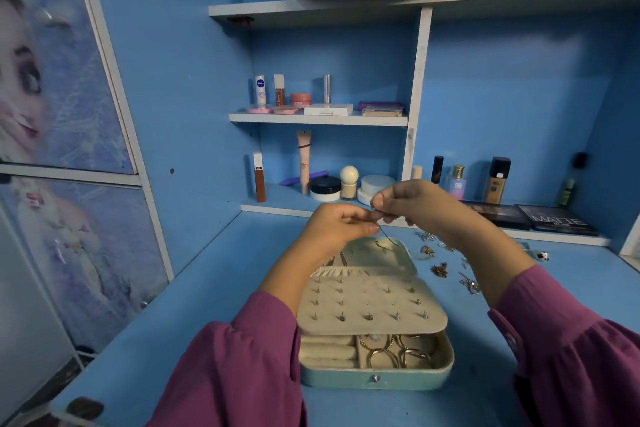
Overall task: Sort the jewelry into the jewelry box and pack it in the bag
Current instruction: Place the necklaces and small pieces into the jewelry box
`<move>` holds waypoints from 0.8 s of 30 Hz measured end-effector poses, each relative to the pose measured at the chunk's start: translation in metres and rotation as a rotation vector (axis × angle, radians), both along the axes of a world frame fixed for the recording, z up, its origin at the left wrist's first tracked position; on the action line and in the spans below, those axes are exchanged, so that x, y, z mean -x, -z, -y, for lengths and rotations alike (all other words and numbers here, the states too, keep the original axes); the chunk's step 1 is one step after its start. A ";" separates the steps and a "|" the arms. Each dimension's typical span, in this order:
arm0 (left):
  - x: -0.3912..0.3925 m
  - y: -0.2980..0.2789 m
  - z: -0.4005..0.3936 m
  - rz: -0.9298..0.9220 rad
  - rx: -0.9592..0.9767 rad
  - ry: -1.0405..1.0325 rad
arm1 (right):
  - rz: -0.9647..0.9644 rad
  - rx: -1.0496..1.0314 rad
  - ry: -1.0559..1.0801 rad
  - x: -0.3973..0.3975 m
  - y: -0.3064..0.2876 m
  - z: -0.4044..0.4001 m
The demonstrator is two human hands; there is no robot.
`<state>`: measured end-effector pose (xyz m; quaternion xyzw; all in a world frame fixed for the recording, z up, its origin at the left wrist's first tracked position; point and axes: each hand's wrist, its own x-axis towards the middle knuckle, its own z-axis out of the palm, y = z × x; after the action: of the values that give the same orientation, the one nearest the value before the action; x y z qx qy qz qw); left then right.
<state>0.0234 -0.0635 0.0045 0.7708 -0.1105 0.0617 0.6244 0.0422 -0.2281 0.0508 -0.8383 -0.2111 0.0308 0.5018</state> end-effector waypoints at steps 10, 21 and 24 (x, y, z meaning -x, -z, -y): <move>0.002 0.003 0.000 0.053 -0.065 0.020 | 0.050 -0.490 -0.044 0.025 -0.029 -0.014; 0.005 -0.002 -0.002 -0.133 0.101 -0.002 | 0.142 -0.707 -0.009 0.038 -0.046 -0.012; 0.005 -0.001 -0.007 -0.157 -0.032 0.036 | 0.137 -0.695 -0.012 0.038 -0.046 -0.012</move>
<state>0.0184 -0.0562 0.0057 0.7809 -0.0760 -0.0119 0.6199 0.0041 -0.2157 0.0964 -0.6162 -0.2471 -0.0960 0.7416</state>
